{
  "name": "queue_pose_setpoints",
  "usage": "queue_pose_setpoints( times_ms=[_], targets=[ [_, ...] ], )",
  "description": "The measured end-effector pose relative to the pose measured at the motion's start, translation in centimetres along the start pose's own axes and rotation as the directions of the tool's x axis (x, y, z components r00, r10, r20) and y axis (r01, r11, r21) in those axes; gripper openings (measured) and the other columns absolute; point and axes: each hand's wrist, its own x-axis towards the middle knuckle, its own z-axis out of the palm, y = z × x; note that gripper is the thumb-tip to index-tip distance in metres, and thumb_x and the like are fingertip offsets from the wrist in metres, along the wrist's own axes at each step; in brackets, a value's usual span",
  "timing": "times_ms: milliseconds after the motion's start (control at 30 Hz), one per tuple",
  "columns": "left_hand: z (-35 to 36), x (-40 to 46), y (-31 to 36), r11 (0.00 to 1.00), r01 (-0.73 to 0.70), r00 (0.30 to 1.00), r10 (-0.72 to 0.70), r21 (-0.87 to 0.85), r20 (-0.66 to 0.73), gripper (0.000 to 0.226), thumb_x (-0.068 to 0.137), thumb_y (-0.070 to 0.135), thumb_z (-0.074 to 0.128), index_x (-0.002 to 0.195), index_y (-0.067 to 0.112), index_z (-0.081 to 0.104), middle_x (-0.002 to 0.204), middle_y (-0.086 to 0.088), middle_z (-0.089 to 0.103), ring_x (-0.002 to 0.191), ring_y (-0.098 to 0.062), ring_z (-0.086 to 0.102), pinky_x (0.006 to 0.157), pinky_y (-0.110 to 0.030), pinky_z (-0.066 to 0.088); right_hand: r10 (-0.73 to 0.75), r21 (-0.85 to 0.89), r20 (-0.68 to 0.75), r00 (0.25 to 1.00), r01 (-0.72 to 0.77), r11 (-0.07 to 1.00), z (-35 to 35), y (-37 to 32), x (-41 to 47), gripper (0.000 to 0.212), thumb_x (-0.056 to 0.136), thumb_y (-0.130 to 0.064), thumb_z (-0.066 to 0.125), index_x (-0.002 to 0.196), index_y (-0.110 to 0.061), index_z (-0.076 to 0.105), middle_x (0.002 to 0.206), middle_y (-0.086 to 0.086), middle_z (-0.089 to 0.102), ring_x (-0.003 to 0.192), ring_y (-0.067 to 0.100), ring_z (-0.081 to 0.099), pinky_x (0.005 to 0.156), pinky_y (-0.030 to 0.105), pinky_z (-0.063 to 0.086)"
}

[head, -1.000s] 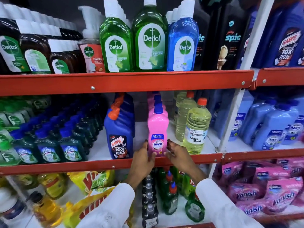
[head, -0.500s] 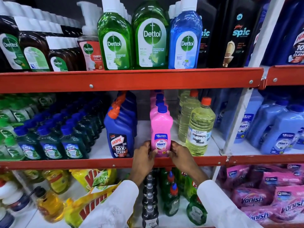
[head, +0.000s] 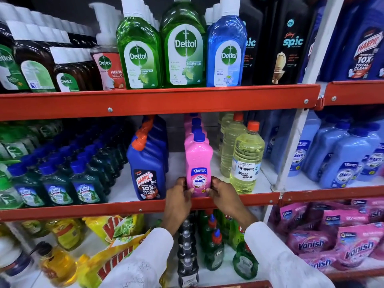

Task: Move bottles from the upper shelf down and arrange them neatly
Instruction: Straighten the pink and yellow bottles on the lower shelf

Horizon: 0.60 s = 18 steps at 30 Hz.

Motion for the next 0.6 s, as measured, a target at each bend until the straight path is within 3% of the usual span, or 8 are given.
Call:
queue_pose_setpoints(
  times_ms=[433,533,600],
  targets=[
    [0.1,0.2,0.1,1.0,0.021,0.999,-0.022,0.009,0.031,0.032,0.096,0.012,0.06,0.127,0.009,0.055,0.122,-0.013,0.071,0.113,-0.03,0.067,0.099,-0.042,0.056,0.041,0.018,0.001,0.999,-0.041,0.999,-0.2,-0.7,-0.5,0.03,0.094,-0.019,0.061,0.123,-0.011,0.06,0.121,0.007,0.073,0.112,0.025,0.068,0.097,0.039,0.053],
    [-0.1,-0.5,0.4,0.999,0.01,1.0,-0.01,-0.038,0.01,0.034,0.095,0.01,0.061,0.128,0.009,0.054,0.123,-0.011,0.07,0.112,-0.027,0.068,0.096,-0.033,0.055,-0.008,0.092,-0.014,1.0,0.009,0.996,-0.5,-0.8,-1.3,0.04,0.093,-0.013,0.06,0.133,-0.014,0.057,0.127,0.001,0.07,0.117,0.019,0.066,0.102,0.036,0.052],
    [-0.3,-1.6,0.8,0.994,-0.049,0.995,0.041,-0.094,-0.089,0.038,0.091,0.009,0.065,0.127,0.01,0.053,0.124,-0.008,0.065,0.113,-0.022,0.063,0.093,-0.026,0.05,-0.013,0.188,-0.112,0.994,0.034,0.981,-0.9,-0.9,-2.8,0.044,0.092,-0.005,0.06,0.135,-0.014,0.058,0.128,-0.008,0.065,0.117,0.01,0.064,0.102,0.027,0.051]
  ],
)
